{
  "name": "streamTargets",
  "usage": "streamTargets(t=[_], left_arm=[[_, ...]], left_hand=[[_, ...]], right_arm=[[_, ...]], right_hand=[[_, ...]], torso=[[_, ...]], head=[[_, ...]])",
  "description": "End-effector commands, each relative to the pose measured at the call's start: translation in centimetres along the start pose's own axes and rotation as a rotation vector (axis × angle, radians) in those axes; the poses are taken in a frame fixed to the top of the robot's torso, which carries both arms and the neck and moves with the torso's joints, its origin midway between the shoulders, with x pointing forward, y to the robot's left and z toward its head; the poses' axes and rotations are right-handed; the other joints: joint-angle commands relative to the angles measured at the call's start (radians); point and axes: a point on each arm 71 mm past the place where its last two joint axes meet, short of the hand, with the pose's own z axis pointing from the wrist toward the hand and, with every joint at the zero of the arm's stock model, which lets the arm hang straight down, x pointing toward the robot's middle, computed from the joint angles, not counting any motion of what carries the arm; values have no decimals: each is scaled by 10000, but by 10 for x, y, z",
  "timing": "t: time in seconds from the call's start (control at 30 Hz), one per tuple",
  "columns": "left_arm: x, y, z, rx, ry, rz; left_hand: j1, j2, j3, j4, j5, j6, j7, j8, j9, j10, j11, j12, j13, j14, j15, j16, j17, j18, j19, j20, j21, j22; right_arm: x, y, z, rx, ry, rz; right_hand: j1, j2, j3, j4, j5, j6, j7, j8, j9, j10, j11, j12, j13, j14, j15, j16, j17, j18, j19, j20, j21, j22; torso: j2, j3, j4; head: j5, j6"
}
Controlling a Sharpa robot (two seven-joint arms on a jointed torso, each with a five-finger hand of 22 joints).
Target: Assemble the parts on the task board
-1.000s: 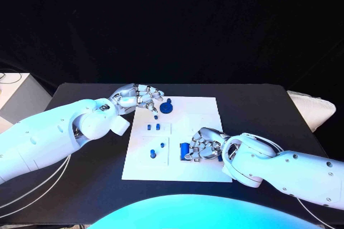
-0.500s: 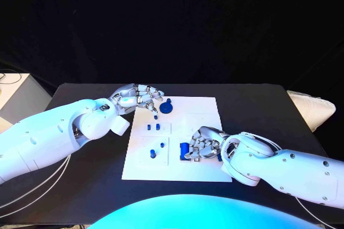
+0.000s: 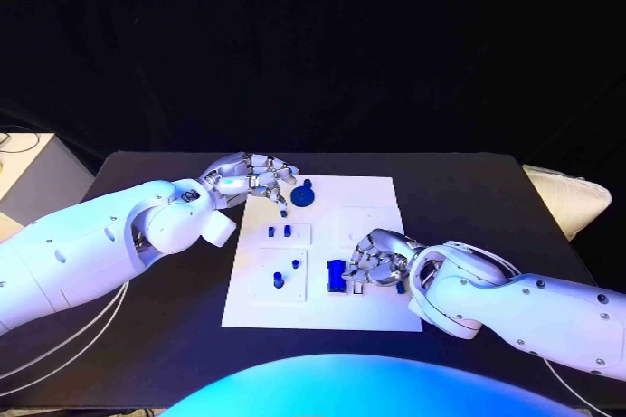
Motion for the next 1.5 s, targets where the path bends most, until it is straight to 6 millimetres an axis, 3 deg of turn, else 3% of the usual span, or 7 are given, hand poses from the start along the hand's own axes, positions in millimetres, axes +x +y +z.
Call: streamTargets(t=[0.03, 0.17, 0.53, 0.7, 1.1, 1.23, 1.5], left_arm=[[2, -1, 0, 74, 163, -69], [1, -1, 0, 80, 148, -64], [1, -1, 0, 86, 106, -58], [1, -1, 0, 89, 104, -59], [1, 0, 0, 84, 134, -80], [1, 0, 0, 77, 130, -80], [1, 0, -1, 69, 133, -78]], left_hand=[[0, 97, -13, 55, 37, -76, 249, 38, -10, -78, 17, 34, -12, -78, -6, -34, 4, 133, 69, -10, -67, -17], [0, 97, -13, 55, 37, -76, 249, 38, -10, -78, 17, 34, -12, -78, -6, -34, 4, 133, 69, -10, -67, -17], [0, 97, -13, 55, 37, -76, 249, 38, -10, -78, 17, 34, -12, -78, -6, -34, 4, 133, 69, -10, -67, -17], [7, 104, -24, 76, 36, -76, 248, 56, -17, -75, 16, 47, -16, -81, -6, -34, 4, 133, 76, -9, -83, -29], [7, 104, -24, 76, 36, -76, 248, 56, -17, -75, 16, 47, -16, -81, -6, -34, 4, 133, 76, -9, -83, -29], [7, 104, -24, 76, 36, -76, 248, 56, -17, -75, 16, 47, -16, -81, -6, -34, 4, 133, 76, -9, -83, -29], [7, 104, -24, 76, 36, -76, 248, 56, -17, -75, 16, 47, -16, -81, -6, -34, 4, 133, 76, -9, -83, -29]], right_arm=[[0, 5, -4, -953, 186, 725], [-6, 4, -12, -1398, -104, 1257], [-38, -25, -36, -772, -744, 1460], [-47, -53, -46, 260, -632, 290], [-44, -78, -67, 1678, -948, -1436], [-38, -79, -68, 1828, -938, -1642], [-28, -75, -62, 1841, -842, -1700]], right_hand=[[-228, -67, 159, -6, -96, -385, 168, -365, -152, 1001, 197, -49, 2582, 982, 131, -38, 2366, -115, 642, 44, -39, 1756], [-508, -265, 233, -20, -170, -708, 510, -1104, -458, 1004, 499, -44, 2586, 982, 390, -41, 2361, -118, 642, 265, -47, 1771], [-454, -313, 291, -68, -97, -721, 587, -1381, -548, 959, 576, -123, 2537, 967, 465, -71, 2304, -98, 619, 346, -133, 1731], [-416, -463, 321, -51, -143, -779, 718, -1830, -802, 858, 689, -303, 2429, 940, 558, -130, 2199, -67, 574, 439, -283, 1658], [-862, -786, -232, 25, -234, -402, 693, -2102, -1010, 630, 686, -710, 2185, 856, 569, -323, 1881, 29, 447, 492, -761, 1408], [-1052, -713, -735, 16, 344, -229, 636, -2118, -1023, 610, 635, -757, 2156, 858, 526, -335, 1877, 30, 457, 456, -791, 1401], [-1213, -560, -1127, 29, 394, -49, 573, -2053, -995, 614, 583, -759, 2154, 868, 486, -322, 1907, 25, 476, 423, -780, 1416]], torso=[[-2, -3, -16], [-9, -2, -22], [-30, -9, -36], [-38, -5, -61], [-22, -1, -30], [-10, -4, -14], [-12, -15, -11]], head=[[17, 0], [0, 0], [-145, 0], [-155, 0], [-334, 0], [-317, 0], [-297, 0]])
